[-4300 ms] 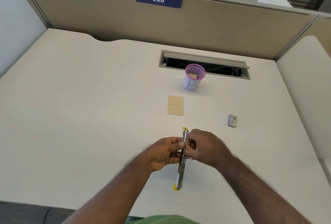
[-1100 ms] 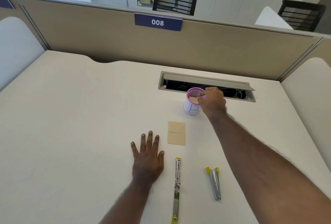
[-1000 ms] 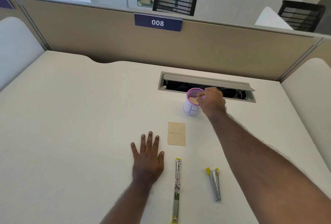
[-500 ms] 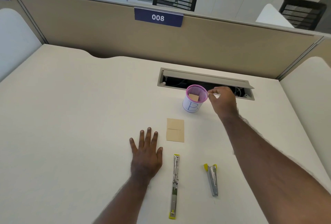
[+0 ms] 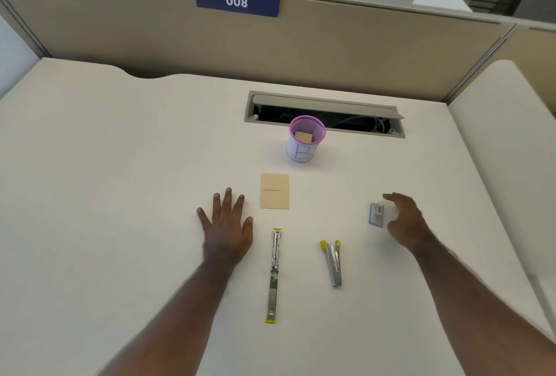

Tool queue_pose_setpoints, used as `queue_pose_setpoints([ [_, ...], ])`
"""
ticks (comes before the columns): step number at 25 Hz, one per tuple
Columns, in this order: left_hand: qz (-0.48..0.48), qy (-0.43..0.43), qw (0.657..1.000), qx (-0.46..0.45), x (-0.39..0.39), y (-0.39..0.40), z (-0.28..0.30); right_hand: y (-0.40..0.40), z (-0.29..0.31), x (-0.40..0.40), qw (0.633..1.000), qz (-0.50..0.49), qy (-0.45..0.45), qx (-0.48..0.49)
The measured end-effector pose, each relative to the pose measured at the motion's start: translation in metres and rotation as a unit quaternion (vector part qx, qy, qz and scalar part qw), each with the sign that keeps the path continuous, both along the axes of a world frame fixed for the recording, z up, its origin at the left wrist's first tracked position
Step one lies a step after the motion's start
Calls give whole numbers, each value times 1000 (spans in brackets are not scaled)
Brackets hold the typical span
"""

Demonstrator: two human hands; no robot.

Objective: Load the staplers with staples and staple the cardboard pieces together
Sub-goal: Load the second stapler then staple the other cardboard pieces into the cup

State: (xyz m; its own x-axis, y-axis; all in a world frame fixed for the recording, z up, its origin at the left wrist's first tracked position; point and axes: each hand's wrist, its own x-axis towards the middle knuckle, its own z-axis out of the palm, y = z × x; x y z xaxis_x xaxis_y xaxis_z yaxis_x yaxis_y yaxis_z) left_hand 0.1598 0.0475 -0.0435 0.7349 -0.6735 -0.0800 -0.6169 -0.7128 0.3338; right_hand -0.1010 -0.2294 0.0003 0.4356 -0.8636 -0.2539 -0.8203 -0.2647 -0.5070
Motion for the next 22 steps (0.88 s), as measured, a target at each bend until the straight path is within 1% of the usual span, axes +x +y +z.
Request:
queue_pose_setpoints([
  [3, 5, 3, 1000, -23, -9, 0, 8, 9, -6, -10, 999, 30, -20, 27],
  [6, 4, 8, 999, -50, -19, -3, 19, 10, -14, -17, 997, 72, 12, -1],
  [8, 0, 9, 997, -72, -26, -7, 28, 9, -17, -16, 996, 75, 37, -18],
  [10, -6, 14, 996, -92, -34, -12, 38, 10, -20, -15, 996, 75, 43, -30],
  [12, -22, 15, 994, -102, -42, -20, 48, 12, -19, -14, 998, 50, 32, -19],
  [14, -60, 18, 990, -125, -54, -31, 57, 17, -16, -13, 999, 40, 9, -22],
  [15, -83, 43, 984, -150, -62, -37, 62, 20, -13, -12, 998, 45, -15, -36],
  [16, -99, 94, 974, -183, -69, -45, 68, 24, -7, -9, 996, 53, -44, -48],
  [17, -102, 173, 955, -216, -75, -53, 75, 29, 3, -5, 994, 65, -73, -52],
  [18, -91, 272, 928, -238, -80, -62, 82, 36, 15, 0, 991, 83, -98, -49],
  [19, -73, 378, 890, -246, -85, -70, 91, 44, 29, 4, 987, 104, -118, -44],
  [20, -57, 477, 842, -247, -90, -77, 99, 53, 43, 7, 982, 127, -135, -42],
  [22, -40, 625, 736, -258, -97, -87, 110, 70, 68, 10, 972, 169, -158, -39],
])
